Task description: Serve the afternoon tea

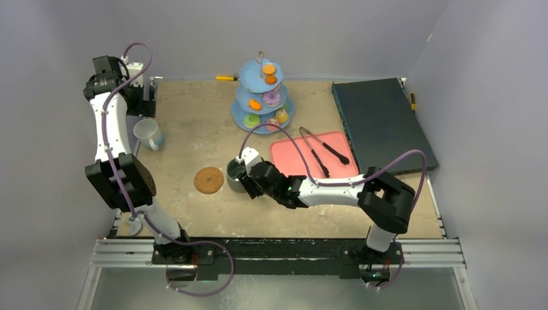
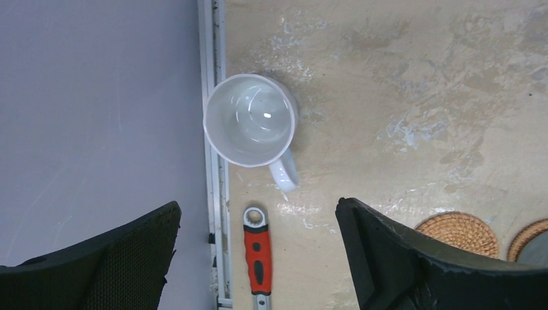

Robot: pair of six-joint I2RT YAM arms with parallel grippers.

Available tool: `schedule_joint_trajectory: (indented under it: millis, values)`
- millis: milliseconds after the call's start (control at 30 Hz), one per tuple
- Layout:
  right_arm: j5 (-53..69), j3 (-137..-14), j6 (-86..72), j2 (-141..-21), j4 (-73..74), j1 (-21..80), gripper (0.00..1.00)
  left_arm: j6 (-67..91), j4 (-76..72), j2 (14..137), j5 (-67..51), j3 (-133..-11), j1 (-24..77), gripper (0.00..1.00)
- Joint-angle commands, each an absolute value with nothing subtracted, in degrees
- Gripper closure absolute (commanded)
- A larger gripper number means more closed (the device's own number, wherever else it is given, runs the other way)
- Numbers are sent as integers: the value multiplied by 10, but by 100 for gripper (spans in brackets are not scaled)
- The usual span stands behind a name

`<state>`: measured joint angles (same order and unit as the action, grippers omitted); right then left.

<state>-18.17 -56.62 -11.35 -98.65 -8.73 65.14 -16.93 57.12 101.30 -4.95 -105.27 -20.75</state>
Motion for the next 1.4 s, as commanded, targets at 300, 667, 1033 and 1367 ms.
schedule_joint_trajectory:
  millis: [300, 667, 1033, 1367]
  values:
    - [-202, -655, -110, -873, -43, 654, 30, -244, 527, 1071, -8, -1058, -253, 21]
    - [-200, -700, -112, -856, -20, 653, 33, -251, 540, 1237, -69, -1180, -271, 50]
    - [-200, -732, -112, -884, -18, 654, 36, -257, 520, 1276, -118, -1150, -271, 71]
    - [-152, -859, -53, -1041, -22, 645, 30, -219, 519, 1221, -215, -1027, -270, 96]
